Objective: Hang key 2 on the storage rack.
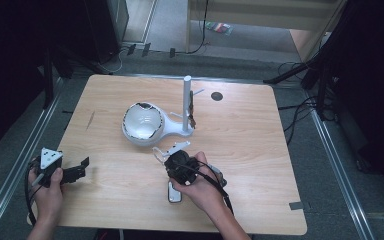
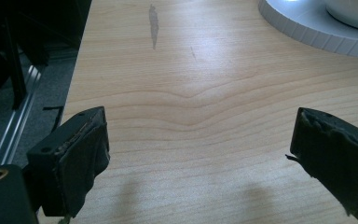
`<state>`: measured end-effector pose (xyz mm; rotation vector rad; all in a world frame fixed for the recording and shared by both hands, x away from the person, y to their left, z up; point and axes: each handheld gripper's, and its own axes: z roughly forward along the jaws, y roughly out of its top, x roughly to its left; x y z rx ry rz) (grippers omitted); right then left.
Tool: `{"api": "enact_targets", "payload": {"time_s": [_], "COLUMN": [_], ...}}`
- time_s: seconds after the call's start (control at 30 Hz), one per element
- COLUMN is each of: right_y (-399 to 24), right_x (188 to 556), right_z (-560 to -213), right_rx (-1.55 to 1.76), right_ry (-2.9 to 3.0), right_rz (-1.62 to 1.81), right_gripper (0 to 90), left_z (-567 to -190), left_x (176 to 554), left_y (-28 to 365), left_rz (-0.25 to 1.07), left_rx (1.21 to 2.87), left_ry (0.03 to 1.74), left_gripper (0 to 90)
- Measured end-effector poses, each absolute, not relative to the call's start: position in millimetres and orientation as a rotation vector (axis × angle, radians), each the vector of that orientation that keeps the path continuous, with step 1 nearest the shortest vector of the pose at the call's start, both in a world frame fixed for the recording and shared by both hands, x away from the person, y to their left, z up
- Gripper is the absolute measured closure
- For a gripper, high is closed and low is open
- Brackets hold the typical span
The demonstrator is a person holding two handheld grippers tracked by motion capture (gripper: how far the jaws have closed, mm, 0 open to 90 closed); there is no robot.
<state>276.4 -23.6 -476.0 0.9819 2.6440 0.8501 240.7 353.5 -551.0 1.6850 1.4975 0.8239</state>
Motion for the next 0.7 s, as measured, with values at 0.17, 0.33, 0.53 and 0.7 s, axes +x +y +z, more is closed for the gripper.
{"api": "enact_targets", "payload": {"time_s": [0.17, 0.33, 0.53, 0.7], "right_y": [-28, -33, -39, -42], "right_x": [275, 271, 268, 266], "right_z": [-467, -457, -445, -441], "right_rx": [0.989, 0.985, 0.984, 0.989], "right_ry": [2.597, 2.529, 2.441, 2.397], "right_rz": [0.907, 0.986, 1.065, 1.092], "right_gripper": [83.1, 83.1, 83.1, 83.1], "left_z": [-551, -551, -551, -551], "left_x": [241, 241, 241, 241], "left_y": [353, 353, 354, 353], "left_rz": [0.826, 0.826, 0.821, 0.825], "left_rx": [1.689, 1.682, 1.683, 1.684], "left_ry": [1.496, 1.497, 1.498, 1.498], "left_gripper": [4.7, 4.7, 4.7, 4.7]}}
